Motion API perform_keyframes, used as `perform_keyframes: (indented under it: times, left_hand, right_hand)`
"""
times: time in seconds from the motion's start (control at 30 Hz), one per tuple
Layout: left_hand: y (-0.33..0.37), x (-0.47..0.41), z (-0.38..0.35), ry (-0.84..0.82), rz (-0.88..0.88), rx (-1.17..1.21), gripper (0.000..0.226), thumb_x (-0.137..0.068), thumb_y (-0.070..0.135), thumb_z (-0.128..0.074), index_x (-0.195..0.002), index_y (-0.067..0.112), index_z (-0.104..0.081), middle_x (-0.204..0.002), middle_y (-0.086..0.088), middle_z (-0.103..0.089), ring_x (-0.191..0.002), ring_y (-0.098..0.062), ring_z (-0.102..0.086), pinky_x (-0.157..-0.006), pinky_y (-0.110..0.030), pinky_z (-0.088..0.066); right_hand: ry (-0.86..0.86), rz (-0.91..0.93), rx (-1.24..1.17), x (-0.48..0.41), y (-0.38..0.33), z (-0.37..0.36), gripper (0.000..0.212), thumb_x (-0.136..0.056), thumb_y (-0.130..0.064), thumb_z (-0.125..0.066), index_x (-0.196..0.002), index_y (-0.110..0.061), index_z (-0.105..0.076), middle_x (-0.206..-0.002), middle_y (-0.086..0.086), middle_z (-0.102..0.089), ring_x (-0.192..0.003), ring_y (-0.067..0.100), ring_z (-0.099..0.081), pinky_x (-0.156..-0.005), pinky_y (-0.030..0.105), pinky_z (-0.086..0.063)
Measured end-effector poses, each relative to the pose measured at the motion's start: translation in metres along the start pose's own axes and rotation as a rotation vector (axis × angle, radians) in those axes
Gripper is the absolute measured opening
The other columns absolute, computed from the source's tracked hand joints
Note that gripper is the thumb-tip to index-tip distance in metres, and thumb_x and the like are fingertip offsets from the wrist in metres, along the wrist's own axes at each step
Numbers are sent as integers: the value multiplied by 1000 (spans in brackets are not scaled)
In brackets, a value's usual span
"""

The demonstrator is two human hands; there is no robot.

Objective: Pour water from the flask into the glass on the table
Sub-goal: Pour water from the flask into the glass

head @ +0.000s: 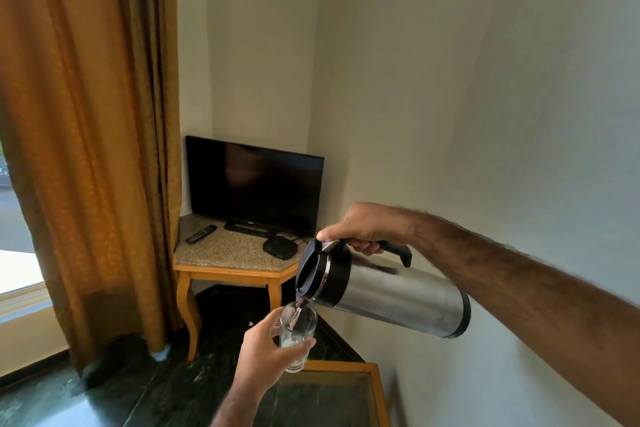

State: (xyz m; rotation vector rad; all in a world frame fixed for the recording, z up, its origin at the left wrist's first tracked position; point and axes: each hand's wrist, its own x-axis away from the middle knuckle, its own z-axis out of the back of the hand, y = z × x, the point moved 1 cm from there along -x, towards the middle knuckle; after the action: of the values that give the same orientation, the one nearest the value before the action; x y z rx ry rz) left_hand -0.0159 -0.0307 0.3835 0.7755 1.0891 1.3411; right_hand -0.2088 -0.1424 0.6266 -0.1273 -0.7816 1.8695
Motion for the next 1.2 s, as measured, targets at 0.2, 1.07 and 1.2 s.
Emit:
perform_keyframes:
  times: [0.2,1.07,1.2]
  left_hand:
    - [2,1,3,6,-20,-20,54,-66,50,-92,-113,50,-66,-109,40,-72,-106,-5,-73,-86,-17,-53]
    - [-6,-10,9,57,-10,-8,58,-70,40,-95,-118,49,-64,-112,20,-76,-113,-7,-67,-88,-27,-58]
    - [-9,-12,8,47,3,-15,62,-71,38,-95,-127,34,-69,-116,17,-76,-116,-11,-69,-93,-38,-62]
  right_hand:
    - [6,-6,52,-5,-6,-2,65,-91,-59,-73,-37,-25,-60,-42,-10,-49,-34,7,-44,-40,16,-39]
    - [-86,-30,94,-28,-24,-1,57,-91,-57,-73,-47,-23,-65,-47,-6,-54,-39,11,-48,-45,22,-42]
    - [-97,-35,99,-31,-23,-1,61,-90,-60,-73,-40,-25,-65,-46,-7,-53,-38,10,-48,-43,20,-43]
